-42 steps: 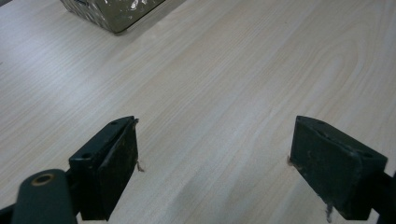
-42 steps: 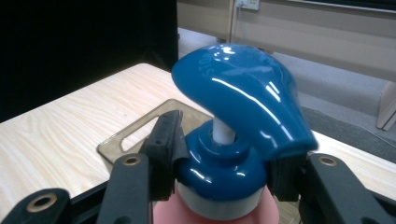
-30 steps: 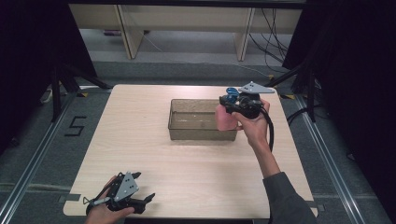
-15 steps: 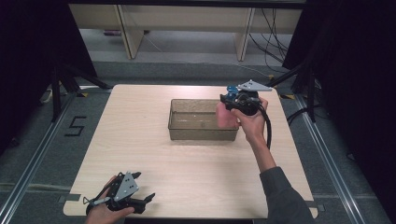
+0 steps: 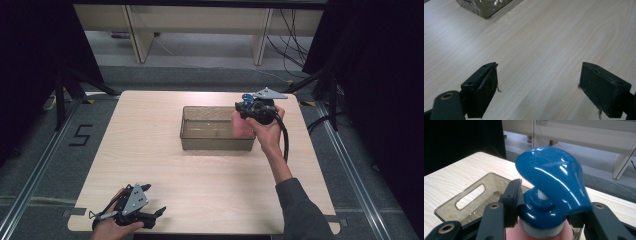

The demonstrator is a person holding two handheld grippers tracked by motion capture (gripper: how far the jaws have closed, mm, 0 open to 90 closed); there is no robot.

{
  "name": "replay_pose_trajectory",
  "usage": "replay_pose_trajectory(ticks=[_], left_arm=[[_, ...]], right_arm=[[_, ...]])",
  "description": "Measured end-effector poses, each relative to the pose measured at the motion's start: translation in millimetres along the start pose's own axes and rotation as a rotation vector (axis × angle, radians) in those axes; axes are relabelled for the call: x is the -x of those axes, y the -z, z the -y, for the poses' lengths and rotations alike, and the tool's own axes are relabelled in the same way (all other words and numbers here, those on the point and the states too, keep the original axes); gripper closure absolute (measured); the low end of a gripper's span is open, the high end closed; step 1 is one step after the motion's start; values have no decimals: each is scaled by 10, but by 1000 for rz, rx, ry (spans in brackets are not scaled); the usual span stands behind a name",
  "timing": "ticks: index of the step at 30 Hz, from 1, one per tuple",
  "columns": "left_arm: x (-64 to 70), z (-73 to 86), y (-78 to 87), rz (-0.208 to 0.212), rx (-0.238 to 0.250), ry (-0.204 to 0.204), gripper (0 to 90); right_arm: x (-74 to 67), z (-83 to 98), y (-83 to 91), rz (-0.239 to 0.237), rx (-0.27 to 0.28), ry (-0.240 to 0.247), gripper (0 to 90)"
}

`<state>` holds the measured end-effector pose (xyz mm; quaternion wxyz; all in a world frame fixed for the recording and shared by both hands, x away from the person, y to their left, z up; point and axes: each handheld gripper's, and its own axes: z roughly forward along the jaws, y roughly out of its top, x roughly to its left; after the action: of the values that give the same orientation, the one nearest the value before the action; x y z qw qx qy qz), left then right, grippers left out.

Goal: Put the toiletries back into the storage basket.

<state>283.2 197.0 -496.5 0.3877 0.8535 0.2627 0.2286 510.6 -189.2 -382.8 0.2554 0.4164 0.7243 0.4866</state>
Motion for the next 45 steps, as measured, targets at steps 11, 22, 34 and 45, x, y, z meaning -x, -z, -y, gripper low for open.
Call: replay_pose_trajectory(ticks=[11,22,34,45], left_arm=[[2,-1,-6,-1,1,1,148],[1,-2,-4,-5,-5,-3,148],[4,1,-6,-2,4,6,148],[6,1,-7,-7,1,5,148]], right_arm=[[16,64,-37,14,4,10,536],[16,178,-68,14,-25,4,536],[28,281,-81,24,-41,-4,536],[18,363,-84,29,-45,-1,536]])
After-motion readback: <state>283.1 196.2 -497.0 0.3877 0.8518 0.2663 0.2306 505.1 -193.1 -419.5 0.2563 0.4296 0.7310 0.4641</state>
